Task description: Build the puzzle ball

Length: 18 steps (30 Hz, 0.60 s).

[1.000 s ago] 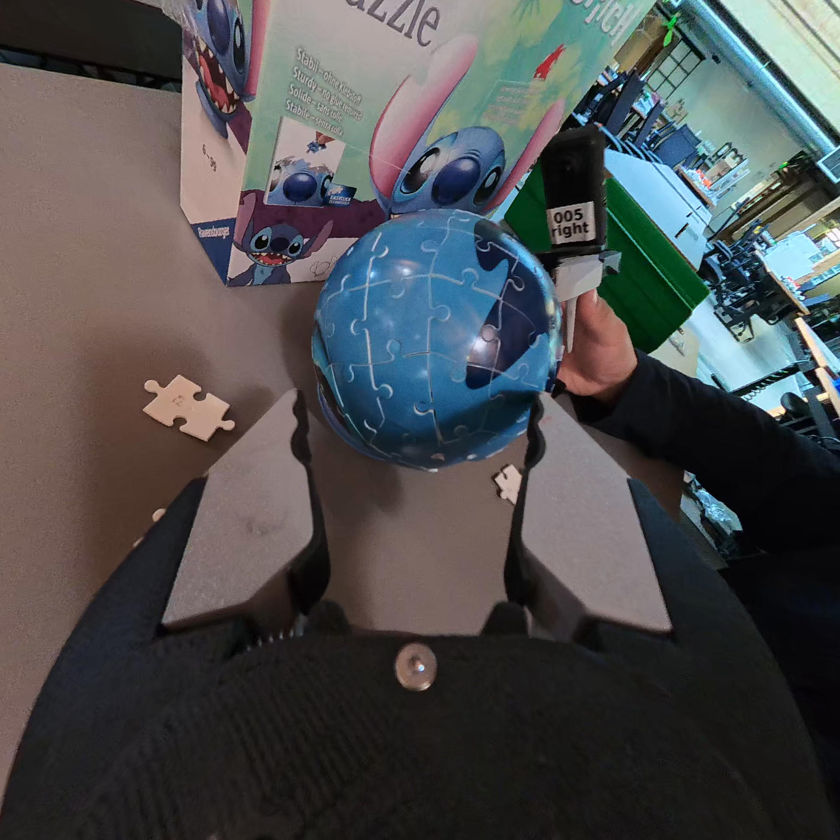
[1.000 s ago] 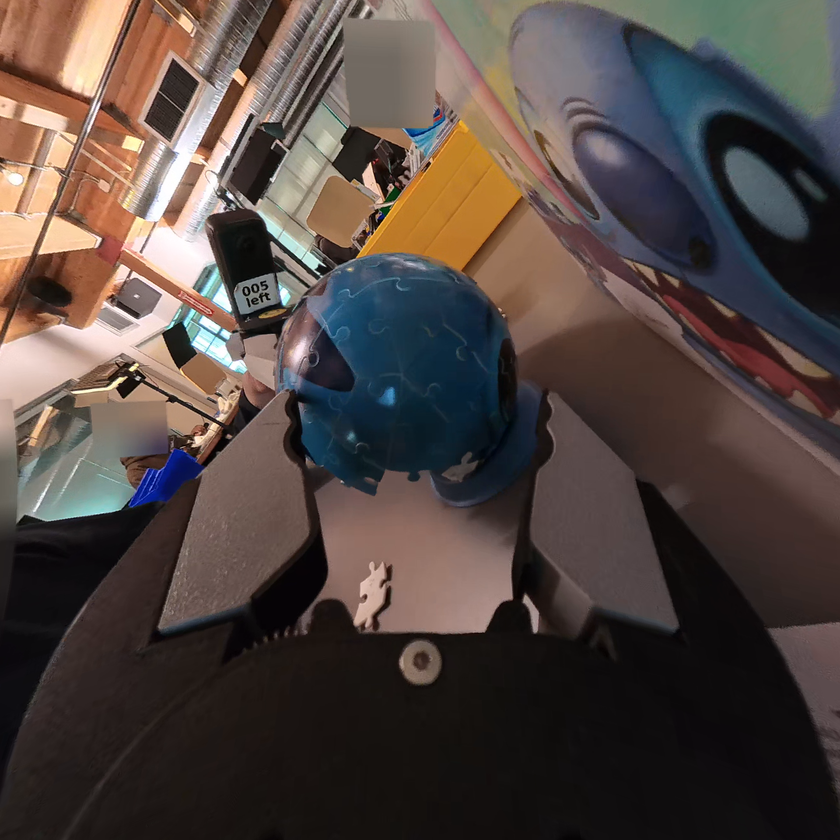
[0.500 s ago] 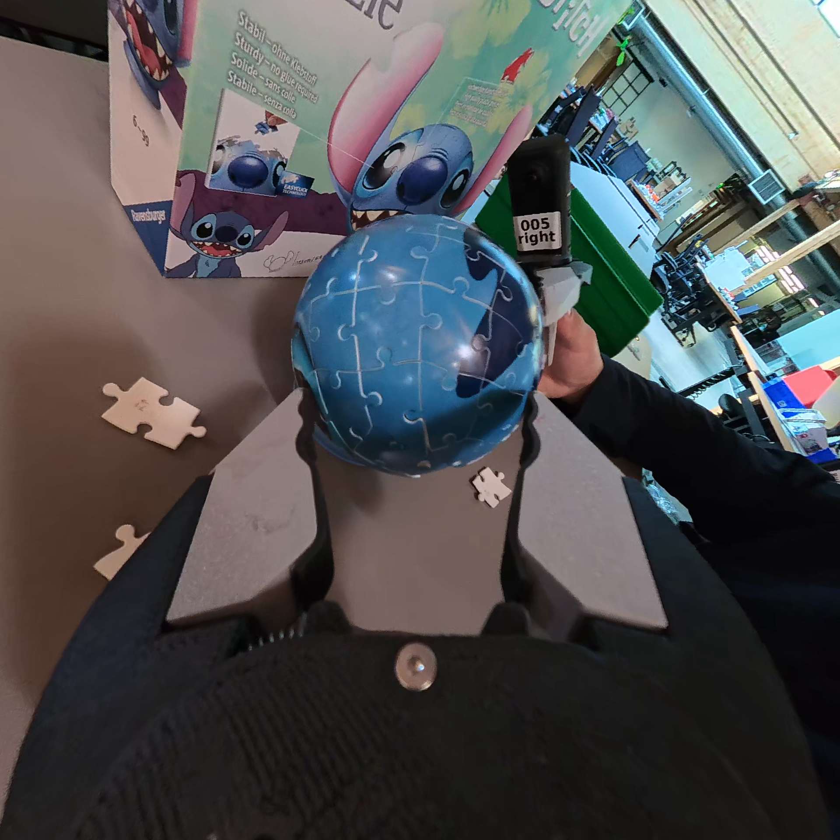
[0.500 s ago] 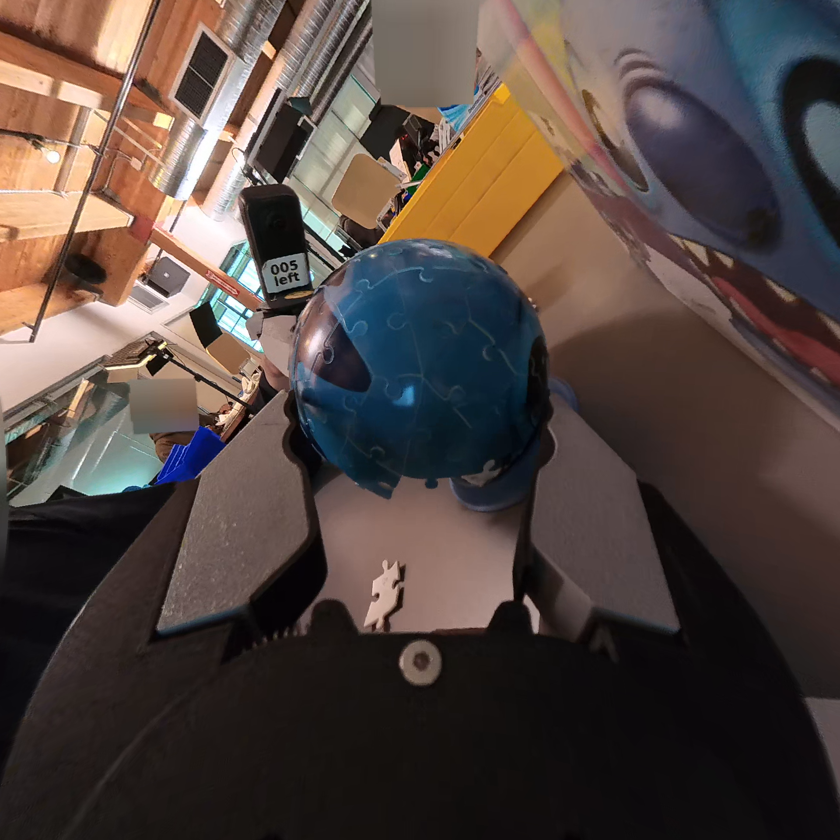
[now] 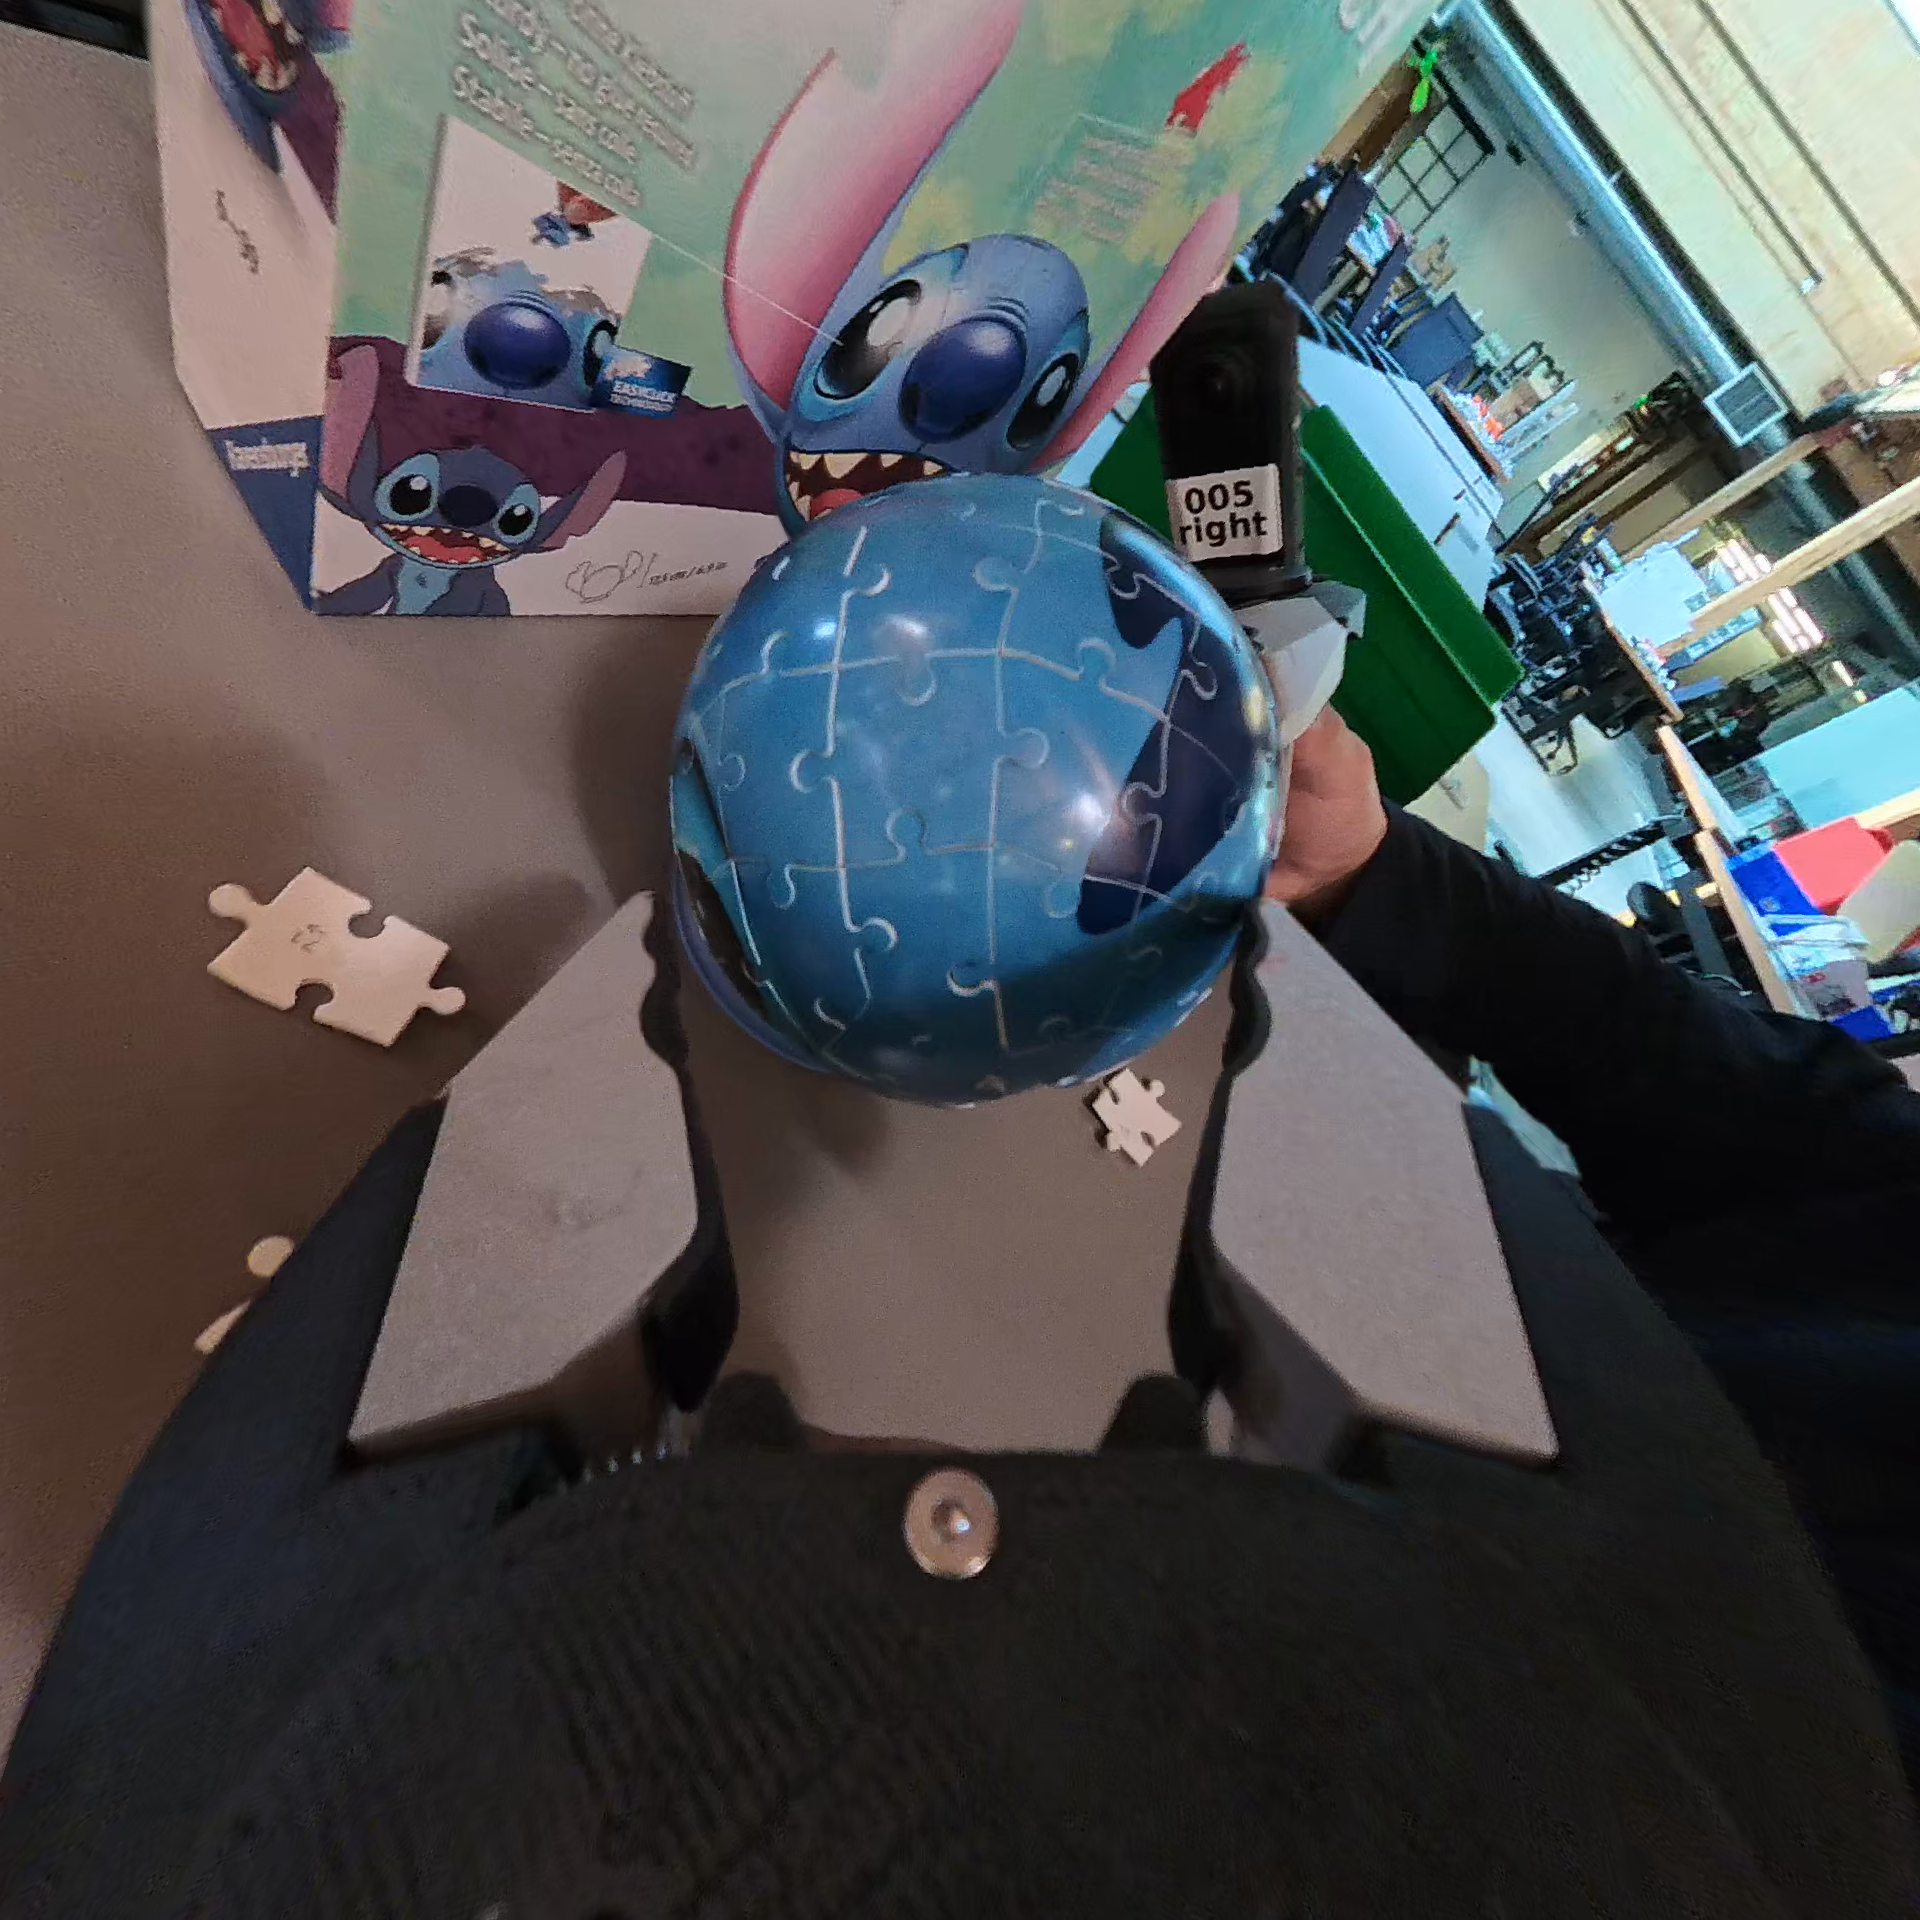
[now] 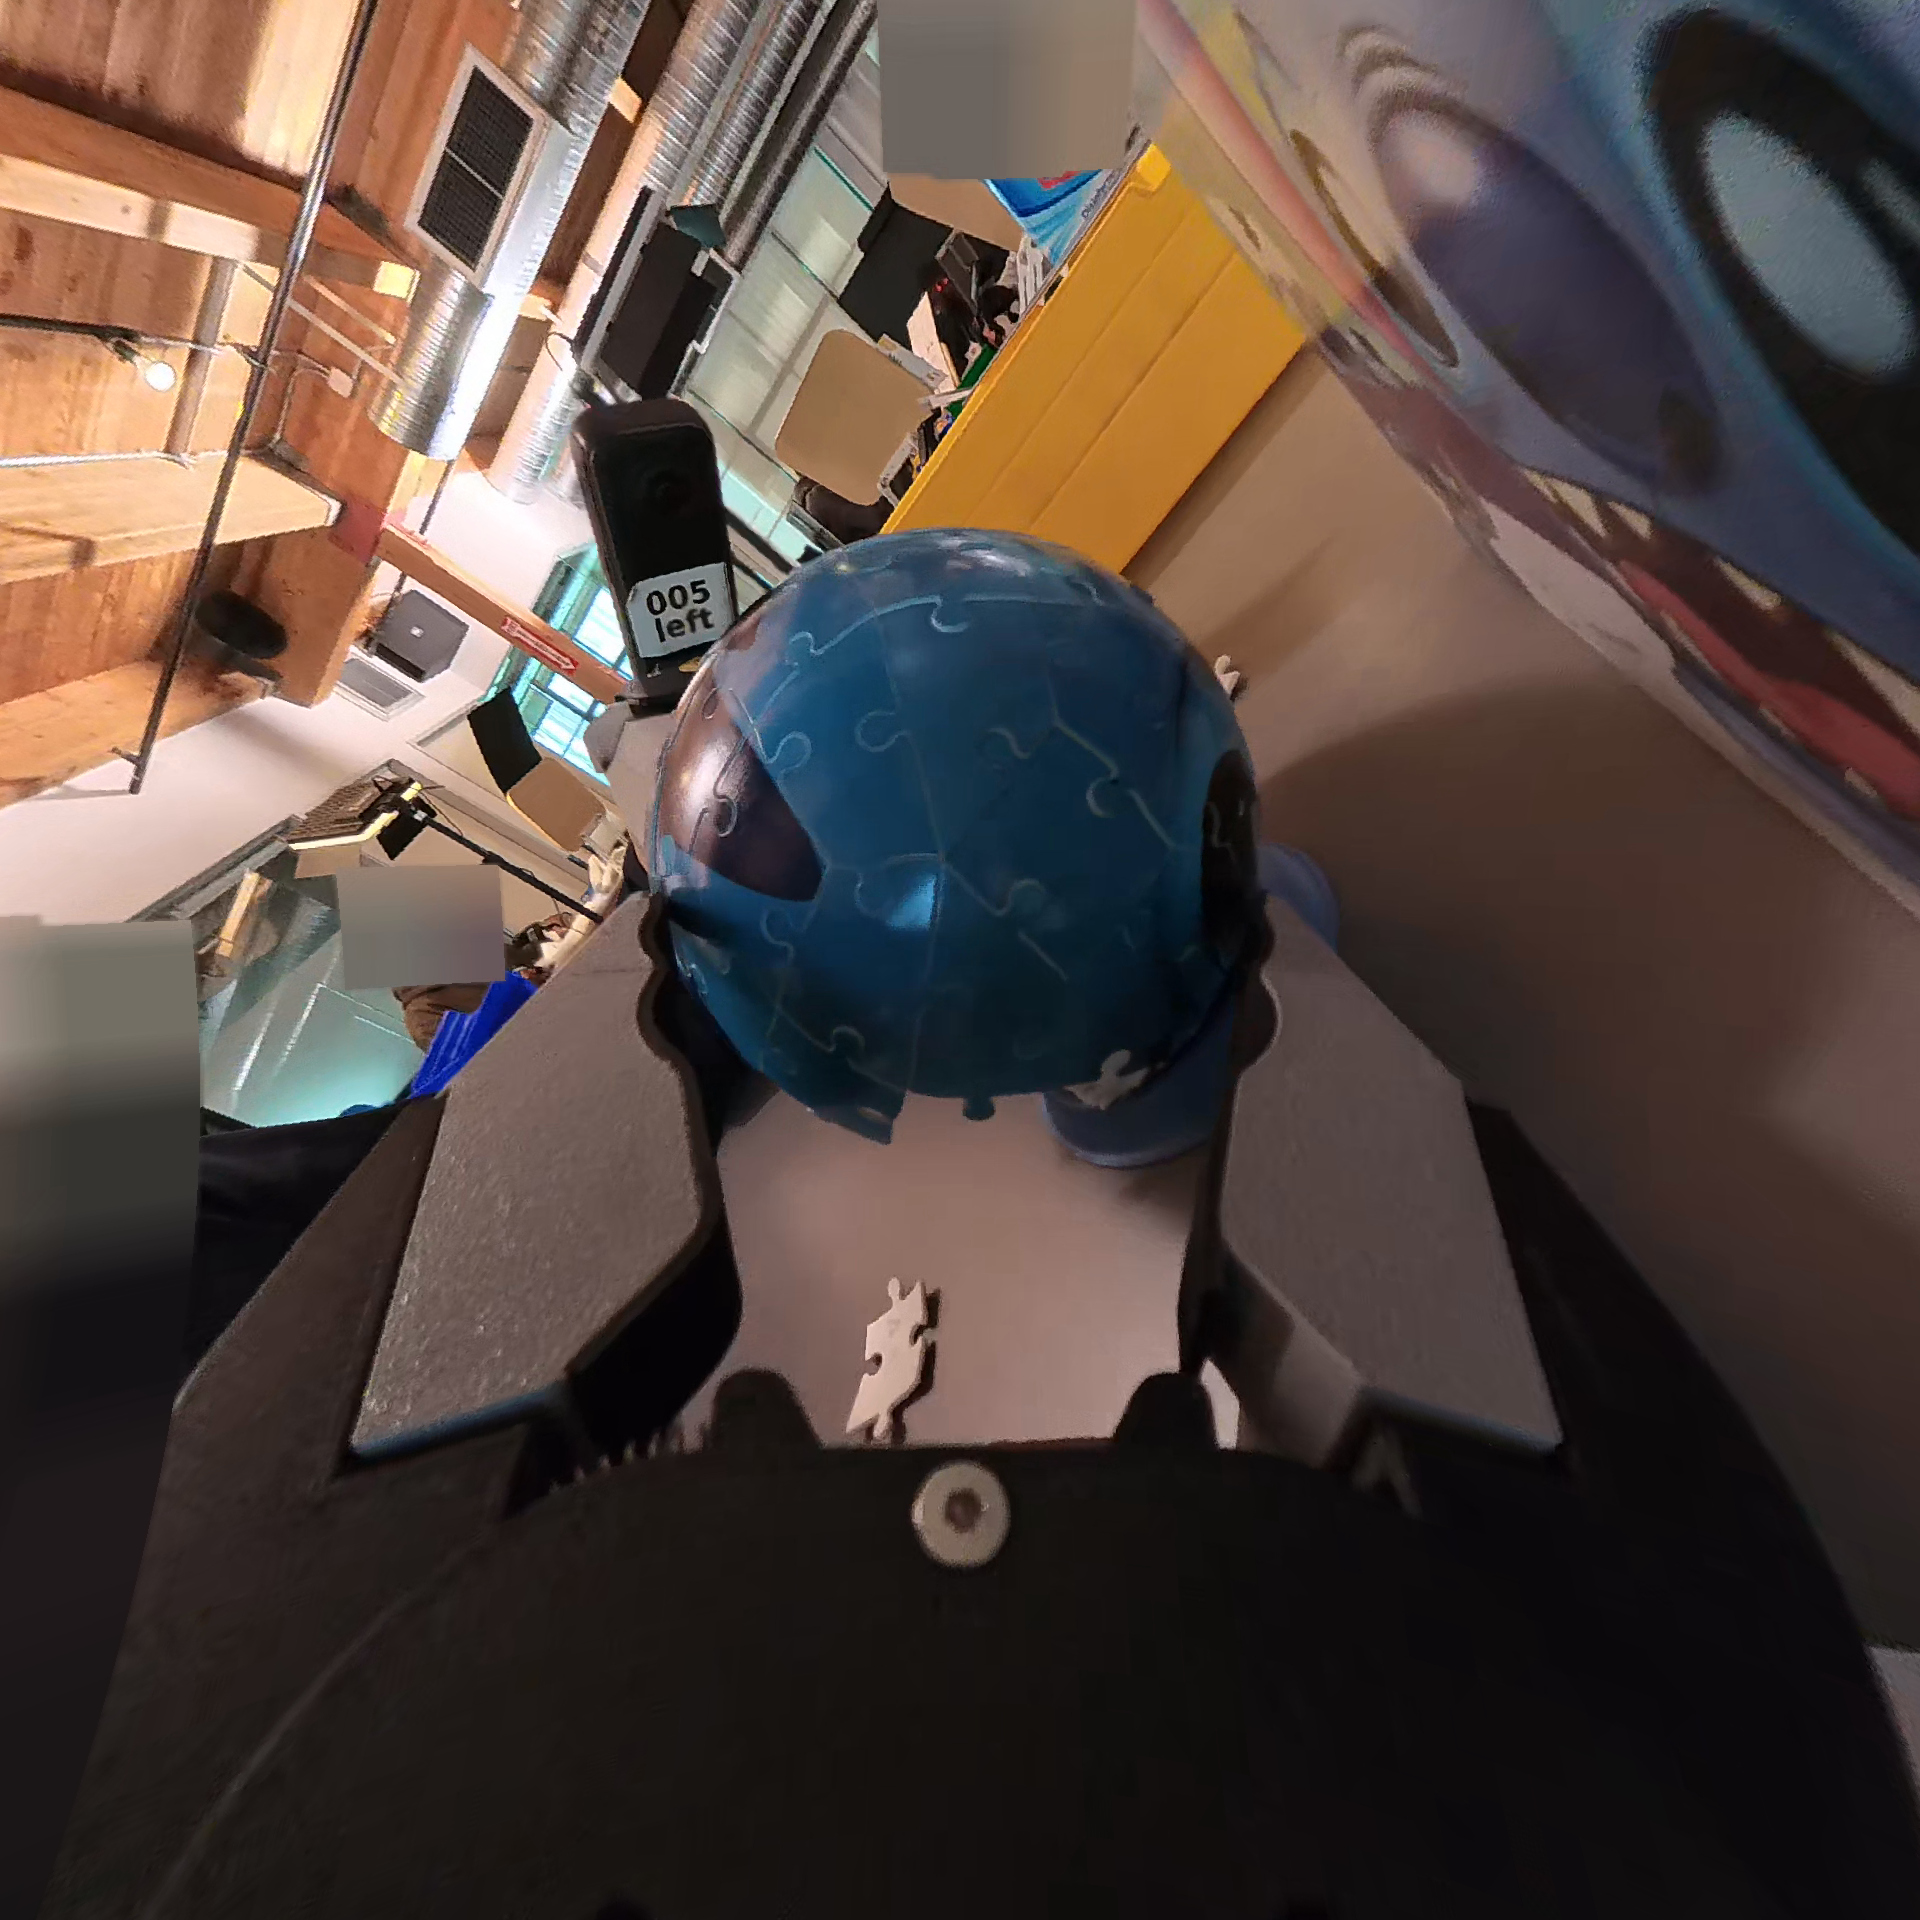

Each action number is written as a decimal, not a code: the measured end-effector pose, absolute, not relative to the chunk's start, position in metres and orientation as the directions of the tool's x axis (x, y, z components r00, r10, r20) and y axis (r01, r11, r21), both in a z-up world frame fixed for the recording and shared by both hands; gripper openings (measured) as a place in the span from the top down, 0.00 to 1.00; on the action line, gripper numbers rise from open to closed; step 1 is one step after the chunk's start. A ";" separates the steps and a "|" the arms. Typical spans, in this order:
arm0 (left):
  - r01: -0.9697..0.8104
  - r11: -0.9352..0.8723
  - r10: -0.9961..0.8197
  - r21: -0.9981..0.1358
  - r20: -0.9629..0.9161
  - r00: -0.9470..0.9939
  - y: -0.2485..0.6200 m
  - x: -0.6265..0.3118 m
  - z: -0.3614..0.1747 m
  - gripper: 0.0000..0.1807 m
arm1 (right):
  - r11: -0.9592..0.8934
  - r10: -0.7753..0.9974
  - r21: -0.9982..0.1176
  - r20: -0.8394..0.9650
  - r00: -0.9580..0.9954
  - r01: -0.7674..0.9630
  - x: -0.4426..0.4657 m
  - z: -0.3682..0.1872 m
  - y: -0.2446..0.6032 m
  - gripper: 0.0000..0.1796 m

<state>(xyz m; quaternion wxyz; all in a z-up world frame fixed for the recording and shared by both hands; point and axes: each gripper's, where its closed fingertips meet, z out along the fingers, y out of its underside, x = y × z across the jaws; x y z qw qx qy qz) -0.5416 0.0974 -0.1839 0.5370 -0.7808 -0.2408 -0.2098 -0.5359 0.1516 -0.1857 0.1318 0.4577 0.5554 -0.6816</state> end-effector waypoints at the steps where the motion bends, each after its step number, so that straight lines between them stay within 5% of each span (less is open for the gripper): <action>1: 0.598 -0.309 0.137 -0.739 0.588 0.797 0.099 -0.540 -0.183 0.43 | -0.351 0.322 -0.630 -0.776 -0.542 0.693 -0.536 -0.186 0.151 0.41; 18: 0.594 -0.328 -0.022 -0.735 0.635 0.773 0.114 -0.541 -0.181 0.44 | -0.349 0.517 -0.713 -0.688 -0.509 0.608 -0.537 -0.171 0.160 0.39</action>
